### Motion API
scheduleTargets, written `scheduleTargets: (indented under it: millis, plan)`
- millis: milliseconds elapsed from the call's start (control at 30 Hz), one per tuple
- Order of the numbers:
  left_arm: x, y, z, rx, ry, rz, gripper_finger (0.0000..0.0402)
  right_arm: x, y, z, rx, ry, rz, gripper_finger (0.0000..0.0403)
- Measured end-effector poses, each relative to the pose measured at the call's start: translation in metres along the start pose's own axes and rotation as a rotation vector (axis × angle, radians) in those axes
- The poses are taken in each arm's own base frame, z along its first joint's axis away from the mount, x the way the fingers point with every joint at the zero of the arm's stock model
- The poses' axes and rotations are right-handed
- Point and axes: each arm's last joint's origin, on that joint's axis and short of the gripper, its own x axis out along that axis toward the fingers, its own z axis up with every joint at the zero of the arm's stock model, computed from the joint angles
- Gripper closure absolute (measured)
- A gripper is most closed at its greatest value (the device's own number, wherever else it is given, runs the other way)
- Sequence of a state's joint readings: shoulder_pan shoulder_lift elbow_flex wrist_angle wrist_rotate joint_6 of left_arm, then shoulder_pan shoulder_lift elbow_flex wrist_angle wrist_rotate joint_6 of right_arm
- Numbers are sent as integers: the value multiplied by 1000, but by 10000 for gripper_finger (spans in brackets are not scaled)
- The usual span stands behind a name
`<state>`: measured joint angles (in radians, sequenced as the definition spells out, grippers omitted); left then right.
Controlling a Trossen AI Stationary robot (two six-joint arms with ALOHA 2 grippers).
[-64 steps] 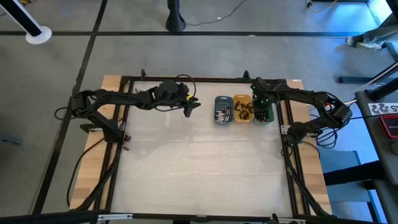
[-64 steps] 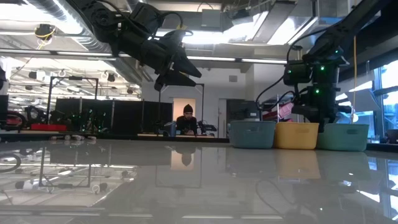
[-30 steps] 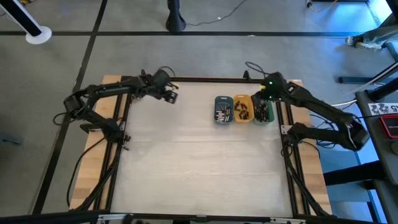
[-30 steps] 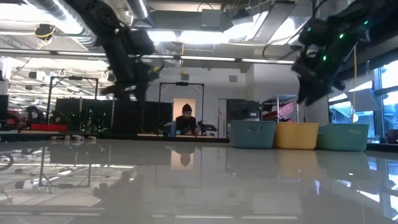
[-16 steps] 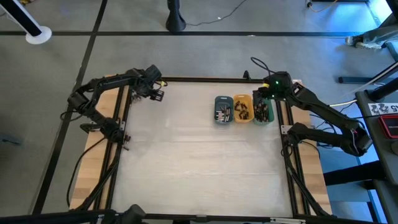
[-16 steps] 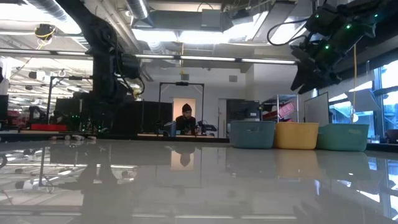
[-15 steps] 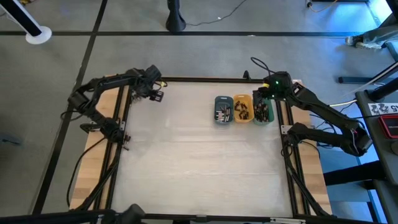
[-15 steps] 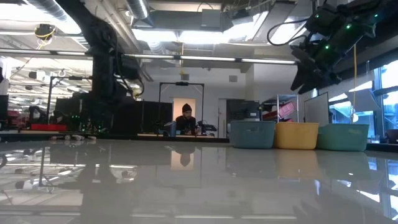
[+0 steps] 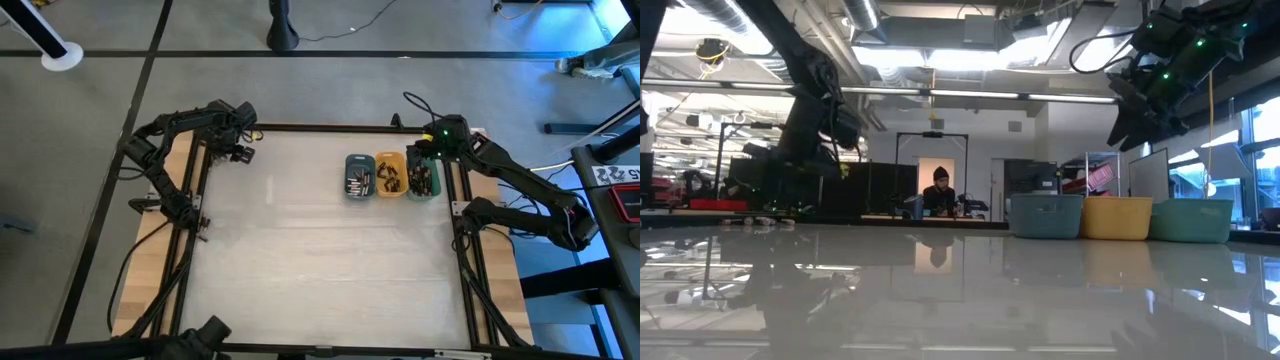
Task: Sort batteries
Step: Put the black battery into the yellow bin
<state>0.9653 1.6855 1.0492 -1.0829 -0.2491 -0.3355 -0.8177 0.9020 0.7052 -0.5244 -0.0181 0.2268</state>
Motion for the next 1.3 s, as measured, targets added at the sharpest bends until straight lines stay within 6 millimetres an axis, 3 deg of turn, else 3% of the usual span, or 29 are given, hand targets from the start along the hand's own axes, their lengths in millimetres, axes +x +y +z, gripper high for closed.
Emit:
scheduleTargets:
  millis: [233, 433, 567, 700, 900, 1067, 1300]
  plan:
    - [14, -3, 9, -62, 21, 26, 231, 0, 0, -2, -26, 17, -3, 221]
    - [11, -2, 13, -122, 12, 22, 231, 0, -1, -2, -61, 26, -4, 221]
    - [6, -1, 16, -56, 13, -1, 231, 0, -1, -2, -82, 25, -4, 221]
    - [-8, -7, 22, 118, -32, -50, 231, 0, 0, -2, -104, 18, -3, 221]
    - [-24, -14, 22, 697, -54, 96, 231, 0, 0, 0, -104, 0, 1, 221]
    - [-14, -21, 16, 1039, 34, 250, 231, 0, 0, 0, -97, 1, 1, 221]
    - [10, -31, 9, 1231, 189, 287, 231, 9, -3, -14, -75, 52, -9, 221]
